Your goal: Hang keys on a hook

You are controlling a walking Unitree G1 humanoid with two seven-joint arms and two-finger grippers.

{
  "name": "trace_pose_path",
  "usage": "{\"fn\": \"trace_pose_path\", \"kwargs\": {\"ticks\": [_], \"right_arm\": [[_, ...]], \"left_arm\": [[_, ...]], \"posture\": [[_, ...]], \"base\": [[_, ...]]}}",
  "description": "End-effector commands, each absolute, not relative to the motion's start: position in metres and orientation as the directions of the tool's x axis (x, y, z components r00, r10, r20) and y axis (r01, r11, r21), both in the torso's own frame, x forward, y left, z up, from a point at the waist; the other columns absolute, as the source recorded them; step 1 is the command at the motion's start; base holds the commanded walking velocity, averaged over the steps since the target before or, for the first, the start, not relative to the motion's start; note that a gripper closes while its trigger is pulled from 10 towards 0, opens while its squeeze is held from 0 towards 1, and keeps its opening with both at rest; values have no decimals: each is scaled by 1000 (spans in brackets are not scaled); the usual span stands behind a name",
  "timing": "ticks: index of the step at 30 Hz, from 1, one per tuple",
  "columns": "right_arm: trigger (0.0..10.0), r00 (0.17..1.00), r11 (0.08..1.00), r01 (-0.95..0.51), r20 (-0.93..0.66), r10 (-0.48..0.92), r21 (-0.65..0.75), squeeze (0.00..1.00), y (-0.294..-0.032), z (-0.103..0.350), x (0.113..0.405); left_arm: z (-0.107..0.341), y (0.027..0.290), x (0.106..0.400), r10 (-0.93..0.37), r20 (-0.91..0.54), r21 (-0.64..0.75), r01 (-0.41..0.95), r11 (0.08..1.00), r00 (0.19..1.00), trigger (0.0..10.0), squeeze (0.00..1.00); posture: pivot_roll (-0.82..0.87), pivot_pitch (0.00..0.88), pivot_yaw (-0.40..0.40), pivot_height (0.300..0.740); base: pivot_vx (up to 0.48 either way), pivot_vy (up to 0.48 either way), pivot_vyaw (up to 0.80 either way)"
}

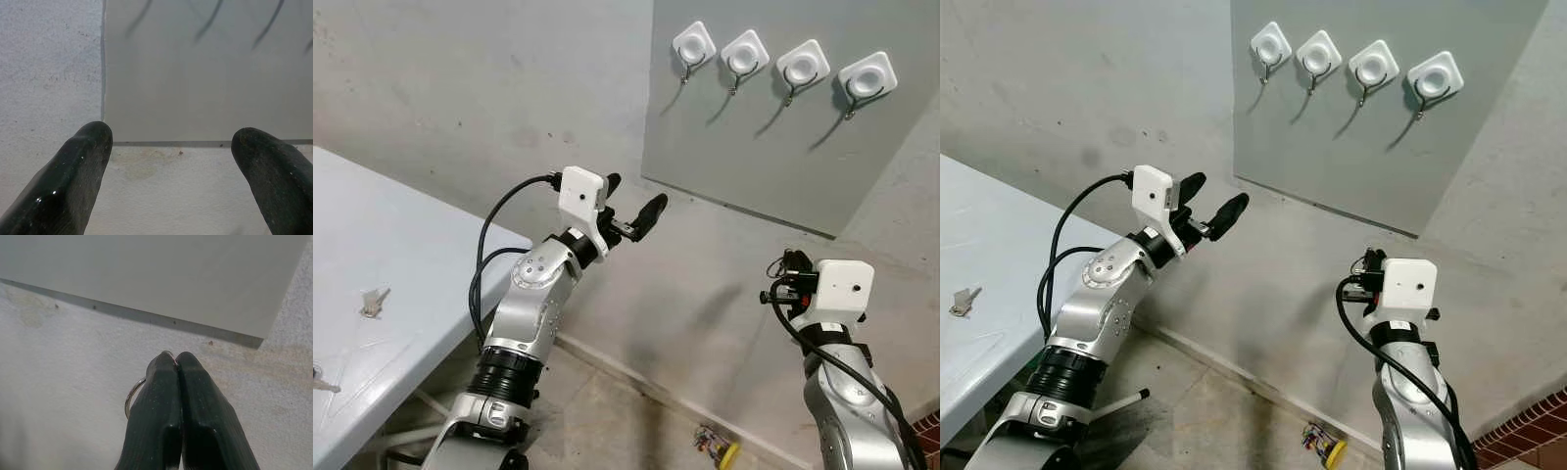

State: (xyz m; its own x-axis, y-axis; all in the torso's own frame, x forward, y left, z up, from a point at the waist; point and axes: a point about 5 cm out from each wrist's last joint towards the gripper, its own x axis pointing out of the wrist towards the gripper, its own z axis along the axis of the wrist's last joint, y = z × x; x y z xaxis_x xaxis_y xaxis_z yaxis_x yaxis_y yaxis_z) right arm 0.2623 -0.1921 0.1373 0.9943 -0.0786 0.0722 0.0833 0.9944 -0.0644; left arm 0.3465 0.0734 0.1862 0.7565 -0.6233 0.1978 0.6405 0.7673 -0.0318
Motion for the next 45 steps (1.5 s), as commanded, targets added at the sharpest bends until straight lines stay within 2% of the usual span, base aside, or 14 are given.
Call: {"fn": "trace_pose_path", "kwargs": {"ticks": [1, 45], "right_arm": [[10000, 992, 996, 65, 109, -58, -67, 0, -190, 145, 261], [10000, 991, 997, 2, 136, 9, -75, 0, -181, 147, 261]], "left_arm": [[192, 71, 346, -638, 214, -1, 653, 757, 740, 10000, 0], [195, 68, 347, -653, 217, 16, 666, 746, 726, 10000, 0]], "posture": [[-118, 32, 30, 740], [-114, 52, 42, 740]], "base": [[0, 0, 0], [0, 0, 0]]}}
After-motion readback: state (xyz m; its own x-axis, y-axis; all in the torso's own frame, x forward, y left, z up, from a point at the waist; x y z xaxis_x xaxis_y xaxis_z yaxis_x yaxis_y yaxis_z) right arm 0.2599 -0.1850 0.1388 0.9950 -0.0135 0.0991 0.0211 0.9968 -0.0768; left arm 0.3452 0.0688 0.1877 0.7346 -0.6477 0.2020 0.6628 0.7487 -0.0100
